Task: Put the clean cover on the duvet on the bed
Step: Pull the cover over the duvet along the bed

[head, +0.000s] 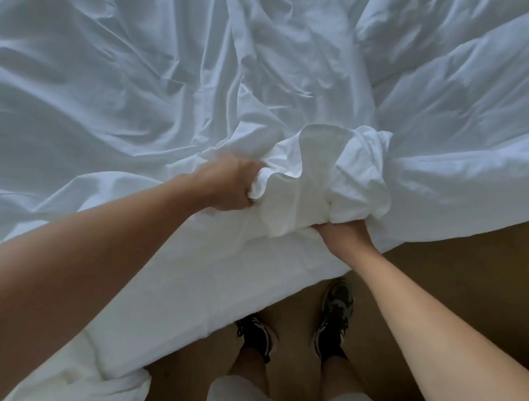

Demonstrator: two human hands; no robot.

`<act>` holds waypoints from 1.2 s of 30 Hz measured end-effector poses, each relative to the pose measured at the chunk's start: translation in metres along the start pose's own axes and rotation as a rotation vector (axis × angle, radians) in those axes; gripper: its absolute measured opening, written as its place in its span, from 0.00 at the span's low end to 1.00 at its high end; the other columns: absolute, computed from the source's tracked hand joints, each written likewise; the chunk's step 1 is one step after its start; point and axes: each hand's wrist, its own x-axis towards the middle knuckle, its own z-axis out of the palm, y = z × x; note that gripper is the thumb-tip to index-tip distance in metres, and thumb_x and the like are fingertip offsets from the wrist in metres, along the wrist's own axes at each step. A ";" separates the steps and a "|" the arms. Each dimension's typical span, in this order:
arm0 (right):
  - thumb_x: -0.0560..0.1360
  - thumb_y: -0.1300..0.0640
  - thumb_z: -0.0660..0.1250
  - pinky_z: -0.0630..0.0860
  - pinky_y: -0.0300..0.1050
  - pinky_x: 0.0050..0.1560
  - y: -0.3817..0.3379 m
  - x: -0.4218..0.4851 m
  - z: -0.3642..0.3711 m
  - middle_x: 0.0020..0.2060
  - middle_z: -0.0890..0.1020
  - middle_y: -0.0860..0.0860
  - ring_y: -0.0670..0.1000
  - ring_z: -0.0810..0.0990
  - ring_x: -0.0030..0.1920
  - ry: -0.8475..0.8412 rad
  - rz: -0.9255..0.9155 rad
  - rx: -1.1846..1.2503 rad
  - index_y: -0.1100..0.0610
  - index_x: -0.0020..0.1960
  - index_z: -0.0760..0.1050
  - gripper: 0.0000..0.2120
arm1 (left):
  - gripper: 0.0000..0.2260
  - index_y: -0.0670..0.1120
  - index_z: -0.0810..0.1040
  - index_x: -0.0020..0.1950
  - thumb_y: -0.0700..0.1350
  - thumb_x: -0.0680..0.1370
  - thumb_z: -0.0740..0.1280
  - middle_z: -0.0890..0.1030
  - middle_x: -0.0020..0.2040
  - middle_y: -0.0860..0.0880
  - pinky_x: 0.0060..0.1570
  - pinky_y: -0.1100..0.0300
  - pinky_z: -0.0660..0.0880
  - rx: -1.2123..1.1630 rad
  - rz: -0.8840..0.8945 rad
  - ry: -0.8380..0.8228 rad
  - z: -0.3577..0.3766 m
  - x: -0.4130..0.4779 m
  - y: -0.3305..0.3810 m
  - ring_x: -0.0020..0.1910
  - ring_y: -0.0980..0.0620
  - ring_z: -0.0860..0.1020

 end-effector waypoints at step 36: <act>0.70 0.35 0.73 0.71 0.33 0.45 -0.015 -0.026 -0.138 0.54 0.76 0.42 0.36 0.75 0.50 0.236 -0.045 -0.041 0.49 0.64 0.71 0.29 | 0.11 0.48 0.75 0.50 0.48 0.70 0.71 0.79 0.48 0.49 0.49 0.56 0.69 0.122 0.002 0.179 0.072 -0.079 0.099 0.48 0.45 0.78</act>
